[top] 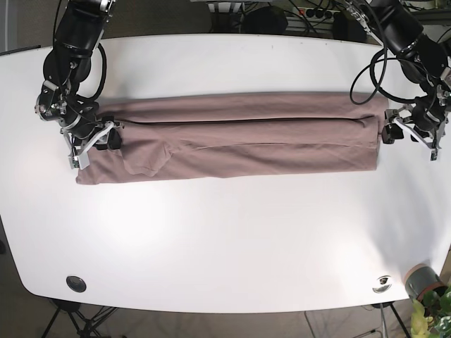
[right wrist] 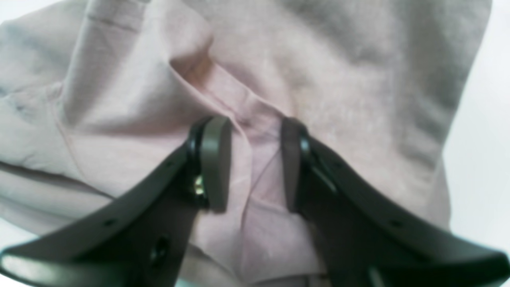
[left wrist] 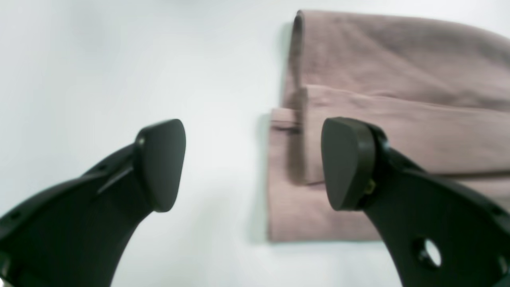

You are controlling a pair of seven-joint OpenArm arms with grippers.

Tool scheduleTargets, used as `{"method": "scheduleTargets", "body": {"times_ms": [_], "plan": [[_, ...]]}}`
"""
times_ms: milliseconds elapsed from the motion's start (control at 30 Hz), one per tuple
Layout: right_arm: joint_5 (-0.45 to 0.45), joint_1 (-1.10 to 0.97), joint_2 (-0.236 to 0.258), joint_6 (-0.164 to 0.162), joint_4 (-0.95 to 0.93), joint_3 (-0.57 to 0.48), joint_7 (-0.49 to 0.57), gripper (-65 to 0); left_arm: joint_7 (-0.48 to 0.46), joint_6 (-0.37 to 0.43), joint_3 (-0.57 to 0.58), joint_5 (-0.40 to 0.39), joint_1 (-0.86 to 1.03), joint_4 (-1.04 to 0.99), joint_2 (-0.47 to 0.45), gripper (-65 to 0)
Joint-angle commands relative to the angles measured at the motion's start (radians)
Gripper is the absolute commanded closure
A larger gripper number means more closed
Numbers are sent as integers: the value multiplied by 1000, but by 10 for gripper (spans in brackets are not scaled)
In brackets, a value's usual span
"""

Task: Fold the T-shirt properly
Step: 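Release the strip end with the left gripper and reposition it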

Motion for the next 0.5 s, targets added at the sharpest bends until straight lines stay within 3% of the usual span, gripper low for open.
{"method": "scheduleTargets", "body": {"times_ms": [0, 467], "plan": [[-8, 7, 11, -7, 11, 5, -12, -208, -9, -2, 0, -31, 0, 16, -8, -504], [-7, 10, 9, -7, 14, 5, -12, -208, -12, -2, -2, -40, 0, -152, 3, -504]]}}
